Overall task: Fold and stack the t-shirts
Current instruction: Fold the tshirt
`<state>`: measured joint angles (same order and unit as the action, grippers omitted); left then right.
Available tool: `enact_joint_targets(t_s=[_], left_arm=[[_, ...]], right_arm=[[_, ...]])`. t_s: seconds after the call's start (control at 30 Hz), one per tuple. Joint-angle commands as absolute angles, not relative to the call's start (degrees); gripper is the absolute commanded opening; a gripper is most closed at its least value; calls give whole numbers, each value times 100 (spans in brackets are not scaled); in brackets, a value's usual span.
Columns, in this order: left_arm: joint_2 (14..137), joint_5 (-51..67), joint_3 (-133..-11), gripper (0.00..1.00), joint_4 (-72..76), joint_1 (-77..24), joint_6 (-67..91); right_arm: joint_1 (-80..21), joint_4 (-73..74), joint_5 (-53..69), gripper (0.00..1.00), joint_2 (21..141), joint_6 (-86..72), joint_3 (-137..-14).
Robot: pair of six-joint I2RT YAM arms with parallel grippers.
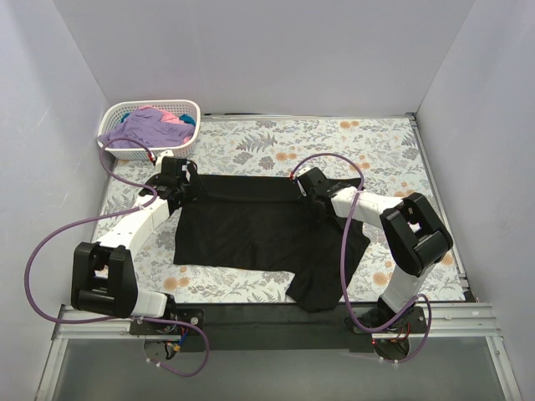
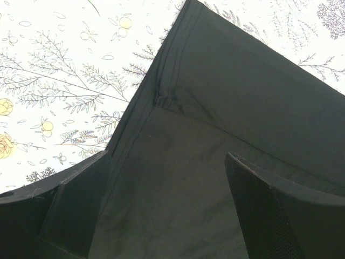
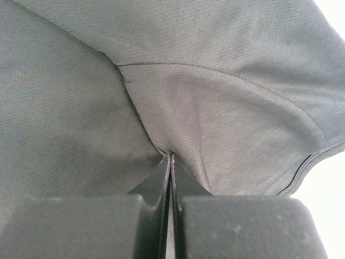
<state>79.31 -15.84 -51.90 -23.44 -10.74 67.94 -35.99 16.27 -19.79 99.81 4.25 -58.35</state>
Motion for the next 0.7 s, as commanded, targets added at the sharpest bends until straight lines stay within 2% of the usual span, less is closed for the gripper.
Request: enact_joint_targets(t_s=[0.0, 0.67], left_arm=[[7928, -1608, -5212, 86, -2241, -1090, 6724], [7963, -1608, -5221, 86, -2259, -1090, 6706]], right_arm=[[-3560, 1670, -1987, 1, 9853, 510, -6073], [-3358, 2540, -300, 1, 9580, 554, -6671]])
